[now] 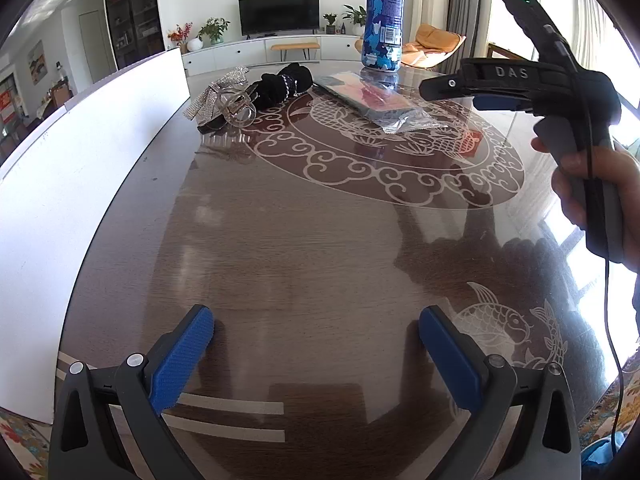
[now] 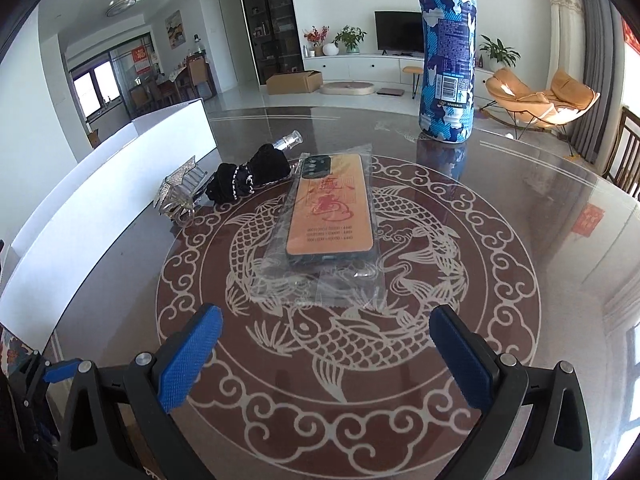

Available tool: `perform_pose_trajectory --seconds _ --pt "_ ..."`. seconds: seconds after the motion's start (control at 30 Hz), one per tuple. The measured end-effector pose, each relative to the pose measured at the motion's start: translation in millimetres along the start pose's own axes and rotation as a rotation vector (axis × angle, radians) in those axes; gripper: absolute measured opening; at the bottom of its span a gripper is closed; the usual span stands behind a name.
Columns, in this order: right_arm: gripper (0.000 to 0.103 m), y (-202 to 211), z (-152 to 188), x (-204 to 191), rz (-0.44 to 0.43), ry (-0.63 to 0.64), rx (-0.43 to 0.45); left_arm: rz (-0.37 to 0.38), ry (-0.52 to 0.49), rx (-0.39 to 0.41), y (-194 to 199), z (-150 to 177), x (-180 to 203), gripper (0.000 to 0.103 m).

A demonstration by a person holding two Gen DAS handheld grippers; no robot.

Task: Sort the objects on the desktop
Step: 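Lower right tool onto the bagged phone case and close on it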

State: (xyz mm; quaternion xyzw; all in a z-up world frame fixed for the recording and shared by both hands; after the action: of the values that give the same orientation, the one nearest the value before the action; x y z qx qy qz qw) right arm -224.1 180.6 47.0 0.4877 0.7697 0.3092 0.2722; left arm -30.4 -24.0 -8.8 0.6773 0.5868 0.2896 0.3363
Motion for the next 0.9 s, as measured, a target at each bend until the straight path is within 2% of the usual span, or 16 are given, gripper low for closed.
perform_pose_trajectory --seconds 0.2,0.4,0.5,0.6,0.83,0.9 --pt "0.103 -70 -54 15 -0.008 -0.092 -0.11 -0.001 0.006 0.007 -1 -1 -1 0.103" --pt "0.103 -109 -64 -1 -0.024 -0.044 -0.159 -0.004 0.009 0.007 -2 -2 -1 0.103" --pt "0.103 -119 -64 -16 0.014 0.031 -0.166 -0.004 0.011 0.008 -3 -3 -1 0.103" --pt "0.103 -127 -63 -23 0.087 0.087 -0.172 -0.006 0.012 0.009 -4 -4 -1 0.103" --pt "0.103 -123 -62 -11 0.101 0.069 -0.142 -0.006 0.014 0.013 -5 -5 -2 0.103" --pt "0.089 -117 -60 -7 0.104 0.069 -0.13 -0.006 0.014 0.013 -5 -5 -3 0.103"
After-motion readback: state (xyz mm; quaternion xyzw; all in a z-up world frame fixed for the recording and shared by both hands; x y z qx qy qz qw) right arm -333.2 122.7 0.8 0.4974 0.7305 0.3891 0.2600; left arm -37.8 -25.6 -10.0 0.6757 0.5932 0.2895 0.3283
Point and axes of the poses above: each gripper's, at about its wrist camera, not at the fingertips, and y roughly against the way its jaws point, x to its right, z to its underside, the point moved 2 cm from there along -y, roughly the way its jaws point, and after that the axes turned 1 degree about -x, right-handed, at the moved point
